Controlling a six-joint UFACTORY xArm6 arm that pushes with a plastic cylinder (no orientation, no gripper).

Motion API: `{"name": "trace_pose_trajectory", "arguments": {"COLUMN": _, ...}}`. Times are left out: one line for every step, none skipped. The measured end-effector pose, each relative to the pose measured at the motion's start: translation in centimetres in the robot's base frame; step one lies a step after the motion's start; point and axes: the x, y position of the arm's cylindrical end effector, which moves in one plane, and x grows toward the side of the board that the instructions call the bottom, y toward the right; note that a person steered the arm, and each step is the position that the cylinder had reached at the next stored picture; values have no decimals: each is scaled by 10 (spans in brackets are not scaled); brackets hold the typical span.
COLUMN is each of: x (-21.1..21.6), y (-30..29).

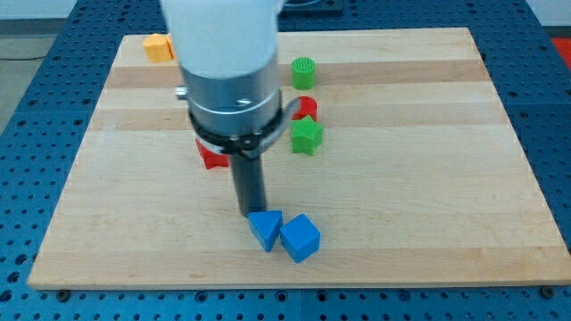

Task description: Move the red circle towards the right top of the board

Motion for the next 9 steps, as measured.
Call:
{"name": "trace_pose_trajectory", "arguments": {"x": -21, "y": -20}}
{"name": "trace_pose_trajectory", "arguments": {"x": -44, "y": -16}}
{"name": "trace_pose_trajectory", "arguments": {"x": -68, "y": -3}}
{"name": "trace_pose_trajectory", "arguments": {"x": -95, "y": -3}}
{"name": "trace_pose_trajectory", "arguments": {"x": -113, "y": 5}}
{"name": "trace_pose_trajectory", "arguments": {"x": -123, "y": 32}}
{"name": "trace_pose_trajectory", "arguments": {"x": -134, "y": 62}}
{"name": "trace_pose_trajectory", "arguments": {"x": -148, "y": 85}}
{"name": "trace_pose_trajectory", "arguments": {"x": -164, "y": 108}}
